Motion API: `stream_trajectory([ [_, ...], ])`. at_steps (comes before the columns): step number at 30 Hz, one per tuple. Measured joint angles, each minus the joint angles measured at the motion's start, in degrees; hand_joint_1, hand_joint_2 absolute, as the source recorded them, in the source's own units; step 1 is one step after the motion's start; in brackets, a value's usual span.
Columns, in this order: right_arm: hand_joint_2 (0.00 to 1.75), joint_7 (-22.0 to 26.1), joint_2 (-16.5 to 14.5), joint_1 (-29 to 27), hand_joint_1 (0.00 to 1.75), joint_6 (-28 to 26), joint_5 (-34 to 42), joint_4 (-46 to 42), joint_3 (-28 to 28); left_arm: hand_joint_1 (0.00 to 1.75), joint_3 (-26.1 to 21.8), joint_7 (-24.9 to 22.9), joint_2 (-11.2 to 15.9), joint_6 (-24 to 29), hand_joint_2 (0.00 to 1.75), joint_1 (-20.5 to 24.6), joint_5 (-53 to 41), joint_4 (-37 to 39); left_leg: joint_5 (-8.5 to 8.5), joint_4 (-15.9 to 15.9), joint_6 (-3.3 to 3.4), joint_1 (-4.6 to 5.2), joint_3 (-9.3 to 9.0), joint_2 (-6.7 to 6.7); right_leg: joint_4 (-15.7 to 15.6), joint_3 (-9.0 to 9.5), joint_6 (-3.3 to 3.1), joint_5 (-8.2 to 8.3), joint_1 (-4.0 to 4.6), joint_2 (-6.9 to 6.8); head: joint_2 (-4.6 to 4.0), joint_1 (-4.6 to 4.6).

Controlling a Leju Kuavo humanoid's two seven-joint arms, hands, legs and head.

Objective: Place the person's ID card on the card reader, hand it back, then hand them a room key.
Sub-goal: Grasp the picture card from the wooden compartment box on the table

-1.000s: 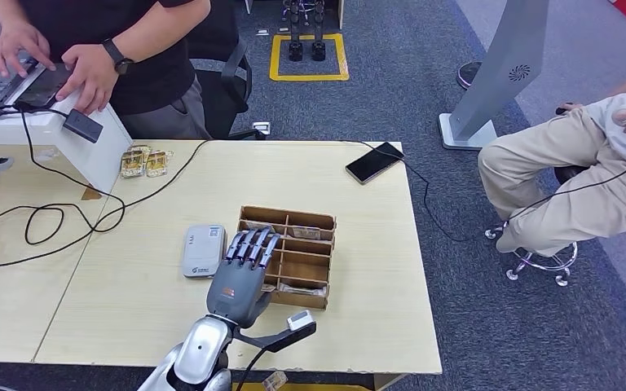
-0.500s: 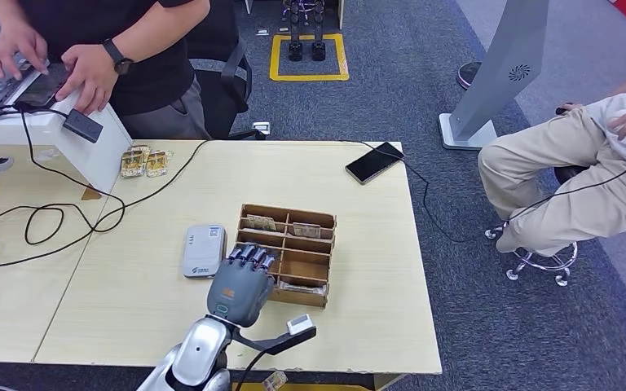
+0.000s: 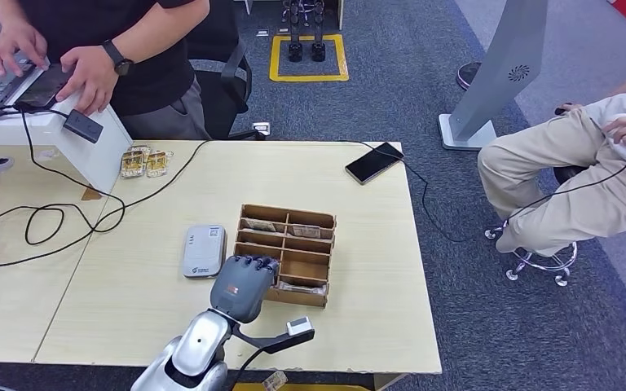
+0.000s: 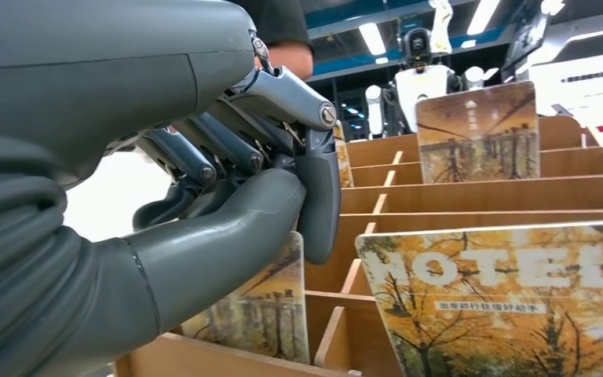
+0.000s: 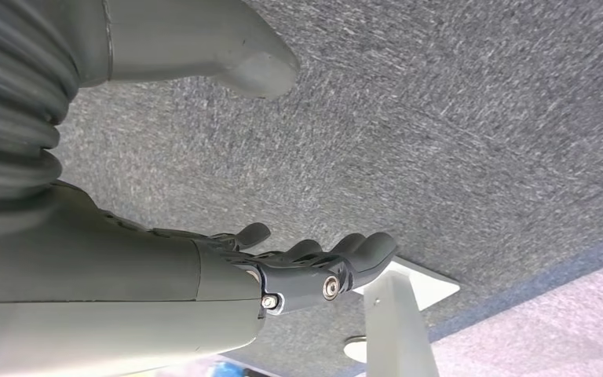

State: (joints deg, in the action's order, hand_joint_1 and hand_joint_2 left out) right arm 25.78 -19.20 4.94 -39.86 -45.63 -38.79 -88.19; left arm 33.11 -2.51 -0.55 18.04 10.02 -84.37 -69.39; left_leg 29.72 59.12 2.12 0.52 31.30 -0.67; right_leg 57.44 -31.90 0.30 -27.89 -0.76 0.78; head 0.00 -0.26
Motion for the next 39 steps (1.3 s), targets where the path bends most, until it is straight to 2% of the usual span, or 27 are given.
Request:
stream_trajectory([
  [16,1.75,0.3,0.0,0.0,0.0,0.0,-0.4,0.1,0.0,1.75,0.0,1.0,0.3,0.8,1.75,0.6,0.3,1.2,0.0,0.0,0.0,-0.01,-0.11,0.0,0.0,0.12,0.0,0.0,0.0,0.0,0.0,0.0],
  [25,1.75,1.8,0.0,0.2,0.0,0.0,0.1,0.7,0.0,1.75,0.0,2.0,0.5,8.9,1.75,-1.5,0.4,1.1,0.0,0.0,0.0,-0.01,-0.08,0.0,0.0,0.1,0.0,0.0,0.0,-0.01,0.0,0.0],
  [32,1.75,2.2,0.0,0.3,0.0,0.0,0.0,1.1,0.0,1.75,-0.3,1.9,0.5,20.1,1.75,-3.6,0.1,0.4,0.0,0.0,0.0,-0.01,-0.06,-0.01,0.0,0.09,0.0,0.0,0.0,-0.01,0.0,0.0],
  [35,1.75,2.0,0.0,0.4,0.0,0.0,-0.2,1.2,0.0,1.75,-1.0,2.5,0.3,21.2,1.75,-4.6,0.0,-1.3,0.0,0.0,0.0,-0.01,-0.05,-0.01,0.0,0.07,0.0,0.0,0.0,-0.01,0.0,-0.01],
  [39,1.75,1.9,0.0,0.4,0.0,0.0,-0.5,1.3,0.0,1.75,-3.8,5.9,-1.1,21.5,1.75,-6.9,0.0,-7.2,0.0,0.0,0.0,0.0,0.0,-0.01,0.0,0.04,0.0,0.0,0.0,-0.01,0.0,0.0],
])
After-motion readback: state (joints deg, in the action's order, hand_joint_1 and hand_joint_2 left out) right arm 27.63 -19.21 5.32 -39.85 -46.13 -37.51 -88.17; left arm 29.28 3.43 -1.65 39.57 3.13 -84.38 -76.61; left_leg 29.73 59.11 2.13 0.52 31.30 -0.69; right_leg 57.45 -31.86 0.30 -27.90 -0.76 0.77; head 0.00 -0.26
